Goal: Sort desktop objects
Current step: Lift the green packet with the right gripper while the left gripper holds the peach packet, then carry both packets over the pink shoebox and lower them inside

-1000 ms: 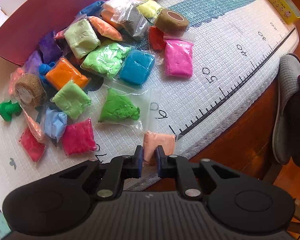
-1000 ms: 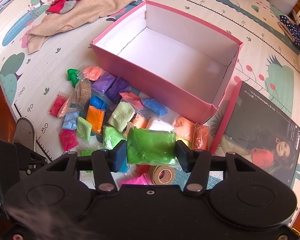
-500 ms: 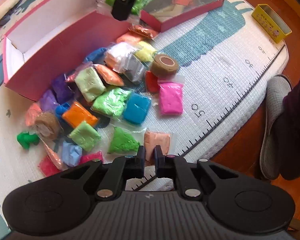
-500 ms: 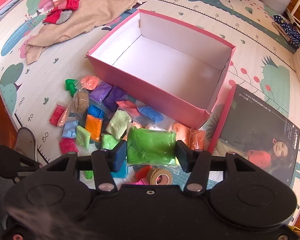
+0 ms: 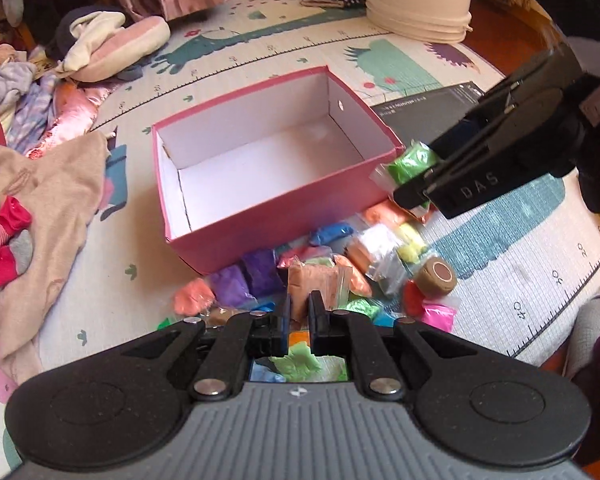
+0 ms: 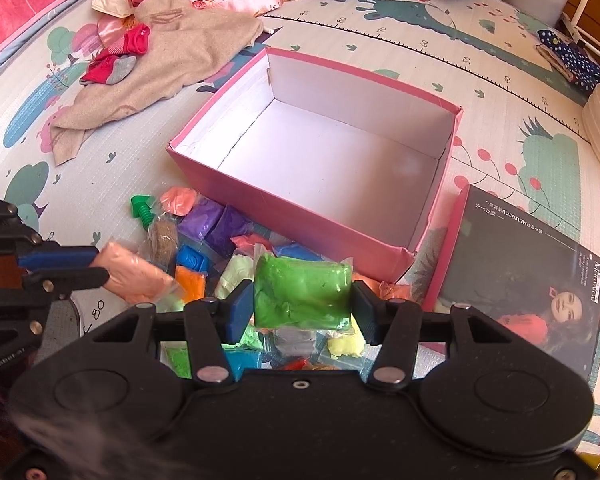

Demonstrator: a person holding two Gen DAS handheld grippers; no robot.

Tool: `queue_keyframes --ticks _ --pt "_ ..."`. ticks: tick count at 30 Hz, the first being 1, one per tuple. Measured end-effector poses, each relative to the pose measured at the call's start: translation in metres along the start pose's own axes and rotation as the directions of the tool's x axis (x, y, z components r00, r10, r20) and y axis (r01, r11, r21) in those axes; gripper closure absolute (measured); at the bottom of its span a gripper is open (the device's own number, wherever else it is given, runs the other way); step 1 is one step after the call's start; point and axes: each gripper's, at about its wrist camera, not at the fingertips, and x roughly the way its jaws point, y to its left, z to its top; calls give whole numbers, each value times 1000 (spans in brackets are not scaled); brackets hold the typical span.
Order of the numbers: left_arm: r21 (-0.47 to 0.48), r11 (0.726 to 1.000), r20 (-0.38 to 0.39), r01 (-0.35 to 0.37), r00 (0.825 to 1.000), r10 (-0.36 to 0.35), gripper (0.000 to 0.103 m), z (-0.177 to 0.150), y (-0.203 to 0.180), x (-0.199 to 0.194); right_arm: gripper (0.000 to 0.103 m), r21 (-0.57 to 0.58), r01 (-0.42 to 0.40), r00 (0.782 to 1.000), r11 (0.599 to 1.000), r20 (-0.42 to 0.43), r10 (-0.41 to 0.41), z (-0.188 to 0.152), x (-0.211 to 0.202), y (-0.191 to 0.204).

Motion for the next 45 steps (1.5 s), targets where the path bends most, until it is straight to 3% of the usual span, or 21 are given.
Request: queue_keyframes --ticks 16,24,32,45 --pt "-144 988 137 -57 988 77 95 50 52 -12 51 44 -2 997 999 76 -1 26 -8 -10" --pt "-176 983 173 -59 981 90 95 86 81 6 51 77 2 995 997 101 -10 51 -4 -29" --pt "-217 976 145 -25 988 58 95 100 99 53 51 103 6 996 995 88 -15 71 17 -48" --pt "-307 951 55 29 998 -12 95 88 110 137 51 89 23 1000 996 18 -25 94 72 -69"
